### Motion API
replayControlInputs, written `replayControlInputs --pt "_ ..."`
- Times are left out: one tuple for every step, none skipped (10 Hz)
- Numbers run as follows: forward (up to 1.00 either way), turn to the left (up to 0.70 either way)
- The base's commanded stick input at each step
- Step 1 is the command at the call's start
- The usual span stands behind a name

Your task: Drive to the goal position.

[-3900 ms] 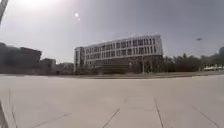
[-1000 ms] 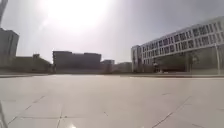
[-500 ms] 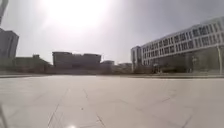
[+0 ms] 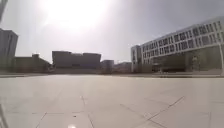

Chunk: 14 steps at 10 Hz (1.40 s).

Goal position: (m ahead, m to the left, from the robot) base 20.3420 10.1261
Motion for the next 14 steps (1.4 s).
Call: replayControlInputs --pt "0.7 0.0" --pt "0.7 0.0" --pt "0.7 0.0" --pt "0.7 0.0" --pt "0.7 0.0" --pt "0.7 0.0" --pt "0.7 0.0" --pt "0.7 0.0" --pt "0.7 0.0" --pt "0.7 0.0" --pt "0.7 0.1" --pt "0.7 0.35" --pt "0.7 0.35" --pt "0.7 0.35"
